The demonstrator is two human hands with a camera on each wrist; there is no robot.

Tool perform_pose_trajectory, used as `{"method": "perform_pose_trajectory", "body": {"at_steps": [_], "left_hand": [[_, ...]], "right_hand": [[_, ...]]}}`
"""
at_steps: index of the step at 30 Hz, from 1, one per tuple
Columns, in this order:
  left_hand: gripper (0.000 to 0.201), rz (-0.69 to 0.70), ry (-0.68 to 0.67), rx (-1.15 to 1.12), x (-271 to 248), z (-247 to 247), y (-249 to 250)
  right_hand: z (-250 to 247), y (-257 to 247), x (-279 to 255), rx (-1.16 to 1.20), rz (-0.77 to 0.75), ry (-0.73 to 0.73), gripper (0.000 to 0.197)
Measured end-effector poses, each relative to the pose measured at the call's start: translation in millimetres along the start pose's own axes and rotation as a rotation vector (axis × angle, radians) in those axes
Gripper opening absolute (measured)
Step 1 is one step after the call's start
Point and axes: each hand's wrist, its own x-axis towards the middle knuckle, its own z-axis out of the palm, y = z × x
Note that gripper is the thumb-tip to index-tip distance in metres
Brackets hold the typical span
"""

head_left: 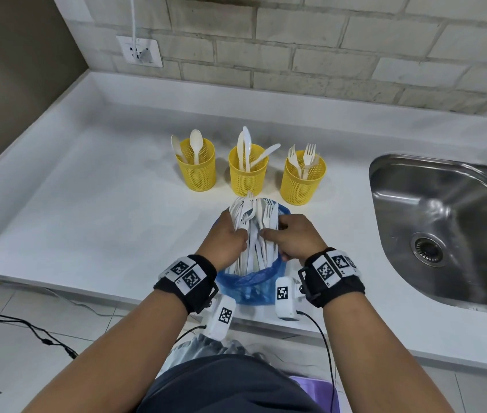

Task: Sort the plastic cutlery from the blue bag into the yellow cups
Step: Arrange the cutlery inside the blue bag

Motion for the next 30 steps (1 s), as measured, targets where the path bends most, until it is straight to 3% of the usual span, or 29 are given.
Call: {"method": "perform_pose_trajectory", "body": {"at_steps": [4,9,10,14,19,23,30], "left_hand": [[0.020,-0.017,0.034,0.031,4.8,1.1,3.5],[0.043,0.097,0.034,0.020,12.8,0.4,8.7],[0.043,0.116,0.015,0.015,14.4,0.3,9.2],[0.009,0.165,-0.092,-0.047,15.5,-0.5,12.9],[0.023,0.119,-0.097,-0.113,16.3,6.1,10.1],[0.004,0.097,-0.079,-0.133,16.4,10.5,9.8],[0.019,0.163,-0.158,-0.185,14.0,14.1,11.1]], "right_hand": [[-1.8,2.5,-1.0,0.095,-0.007,-0.022,0.021],[-6.0,0.6,-4.3,0.232,-0.027,-0.035,0.018],[-7.9,-0.6,-4.7,0.276,-0.031,-0.041,0.018],[-13.9,-0.5,-2.1,0.288,-0.024,-0.038,0.018],[-16.0,1.5,0.2,0.375,-0.013,-0.032,0.015],[-17.8,-0.4,0.7,0.362,-0.041,-0.048,0.014],[-21.3,-2.3,-0.8,0.319,-0.134,-0.036,0.008]]}}
